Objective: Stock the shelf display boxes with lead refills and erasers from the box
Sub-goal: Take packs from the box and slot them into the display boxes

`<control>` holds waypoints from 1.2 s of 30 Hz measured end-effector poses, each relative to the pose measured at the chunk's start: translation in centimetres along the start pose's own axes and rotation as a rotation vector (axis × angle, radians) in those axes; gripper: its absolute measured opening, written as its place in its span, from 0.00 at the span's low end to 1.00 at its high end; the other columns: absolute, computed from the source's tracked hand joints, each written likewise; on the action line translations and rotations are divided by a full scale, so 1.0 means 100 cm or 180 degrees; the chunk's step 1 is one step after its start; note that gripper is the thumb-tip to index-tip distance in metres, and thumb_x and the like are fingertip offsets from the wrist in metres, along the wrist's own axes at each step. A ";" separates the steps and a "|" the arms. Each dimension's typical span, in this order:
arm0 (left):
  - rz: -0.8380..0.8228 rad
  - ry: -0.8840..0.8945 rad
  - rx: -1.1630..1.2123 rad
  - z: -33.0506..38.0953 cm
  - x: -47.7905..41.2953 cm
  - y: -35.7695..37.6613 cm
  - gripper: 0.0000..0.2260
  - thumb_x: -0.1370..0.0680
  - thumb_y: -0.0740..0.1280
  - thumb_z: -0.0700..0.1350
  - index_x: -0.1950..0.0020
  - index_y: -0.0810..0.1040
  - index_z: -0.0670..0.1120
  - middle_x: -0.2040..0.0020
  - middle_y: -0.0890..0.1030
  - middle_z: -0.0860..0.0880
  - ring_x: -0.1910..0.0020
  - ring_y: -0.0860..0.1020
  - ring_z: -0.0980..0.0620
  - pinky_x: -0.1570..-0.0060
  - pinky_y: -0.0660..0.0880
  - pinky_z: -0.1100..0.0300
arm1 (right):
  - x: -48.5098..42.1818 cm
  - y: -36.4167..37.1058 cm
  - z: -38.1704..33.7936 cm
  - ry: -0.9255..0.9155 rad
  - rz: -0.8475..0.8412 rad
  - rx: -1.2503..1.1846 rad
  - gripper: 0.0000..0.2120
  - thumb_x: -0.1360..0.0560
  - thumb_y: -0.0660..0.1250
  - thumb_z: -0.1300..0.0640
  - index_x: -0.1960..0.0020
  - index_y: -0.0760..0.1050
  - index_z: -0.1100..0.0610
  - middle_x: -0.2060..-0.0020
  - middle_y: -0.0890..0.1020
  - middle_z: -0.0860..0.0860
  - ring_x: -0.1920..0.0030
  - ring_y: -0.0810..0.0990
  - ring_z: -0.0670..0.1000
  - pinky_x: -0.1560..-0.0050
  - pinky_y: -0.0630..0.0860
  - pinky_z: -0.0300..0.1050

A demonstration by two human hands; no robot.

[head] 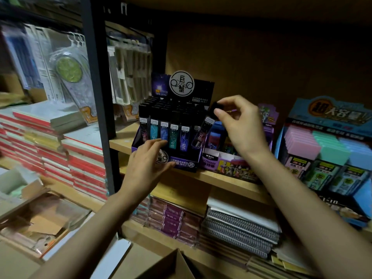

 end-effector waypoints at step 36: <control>-0.0809 -0.0249 0.0490 -0.018 0.063 -0.056 0.08 0.23 0.66 0.43 0.46 0.73 0.52 0.52 0.77 0.59 0.53 0.76 0.63 0.58 0.72 0.69 | 0.039 0.007 -0.016 -0.0647 -0.1194 0.1030 0.11 0.24 0.66 0.58 0.42 0.76 0.58 0.48 0.79 0.53 0.46 0.74 0.51 0.45 0.69 0.42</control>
Point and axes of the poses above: each hand's wrist, its own x-axis away from the middle knuckle, its own y-axis out of the palm, z = x × y, the point moved 2 cm from there along -x, towards the middle knuckle
